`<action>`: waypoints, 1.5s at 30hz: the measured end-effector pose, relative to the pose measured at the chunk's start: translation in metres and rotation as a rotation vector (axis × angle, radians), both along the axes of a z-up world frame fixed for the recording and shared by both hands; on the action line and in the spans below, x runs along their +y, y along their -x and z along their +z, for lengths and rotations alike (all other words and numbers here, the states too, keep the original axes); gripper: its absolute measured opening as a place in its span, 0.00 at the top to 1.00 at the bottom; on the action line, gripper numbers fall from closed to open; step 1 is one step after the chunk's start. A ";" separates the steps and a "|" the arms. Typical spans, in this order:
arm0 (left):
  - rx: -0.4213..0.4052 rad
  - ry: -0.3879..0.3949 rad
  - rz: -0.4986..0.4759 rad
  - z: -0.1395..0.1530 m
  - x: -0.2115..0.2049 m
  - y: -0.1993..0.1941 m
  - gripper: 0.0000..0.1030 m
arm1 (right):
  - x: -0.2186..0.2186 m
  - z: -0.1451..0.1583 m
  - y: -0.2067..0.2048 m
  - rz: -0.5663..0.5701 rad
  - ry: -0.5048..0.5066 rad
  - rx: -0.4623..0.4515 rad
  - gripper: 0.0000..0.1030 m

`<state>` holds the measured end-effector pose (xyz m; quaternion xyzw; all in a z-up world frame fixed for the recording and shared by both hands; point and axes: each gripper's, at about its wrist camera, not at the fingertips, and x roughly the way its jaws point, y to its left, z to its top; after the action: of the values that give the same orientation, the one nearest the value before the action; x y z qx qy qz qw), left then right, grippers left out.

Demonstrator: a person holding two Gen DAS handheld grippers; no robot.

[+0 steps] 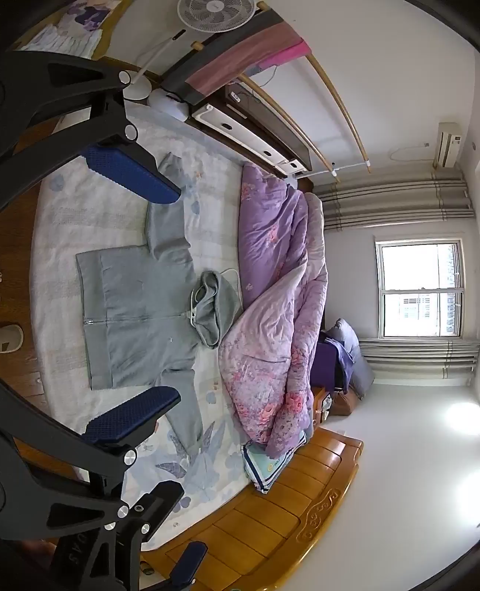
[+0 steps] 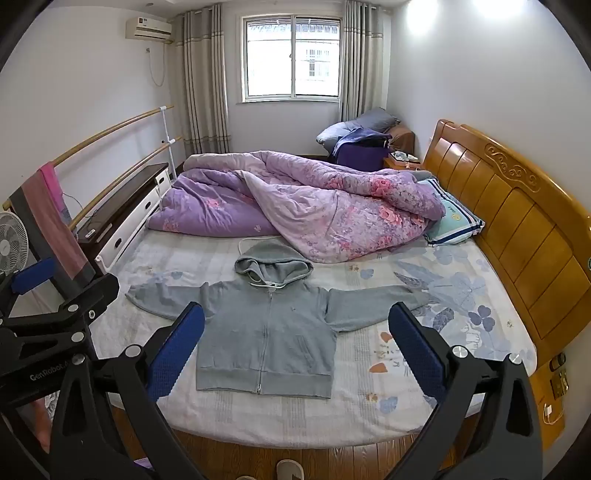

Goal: Fold large clothes

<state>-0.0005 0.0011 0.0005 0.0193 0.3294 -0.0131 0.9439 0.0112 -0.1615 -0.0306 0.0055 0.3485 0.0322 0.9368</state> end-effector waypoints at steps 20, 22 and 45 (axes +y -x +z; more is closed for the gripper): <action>0.015 -0.002 0.000 -0.008 -0.003 -0.002 0.04 | -0.002 0.003 -0.012 -0.008 0.001 -0.016 0.07; 0.013 -0.006 0.001 -0.008 -0.004 -0.002 0.04 | -0.003 0.002 -0.011 -0.008 0.001 -0.016 0.07; 0.018 -0.002 0.000 -0.015 -0.004 -0.008 0.04 | 0.001 -0.004 -0.010 -0.012 0.007 -0.015 0.07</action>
<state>0.0079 -0.0031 -0.0145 0.0201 0.3376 -0.0129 0.9410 0.0217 -0.1603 -0.0350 0.0041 0.3416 0.0256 0.9395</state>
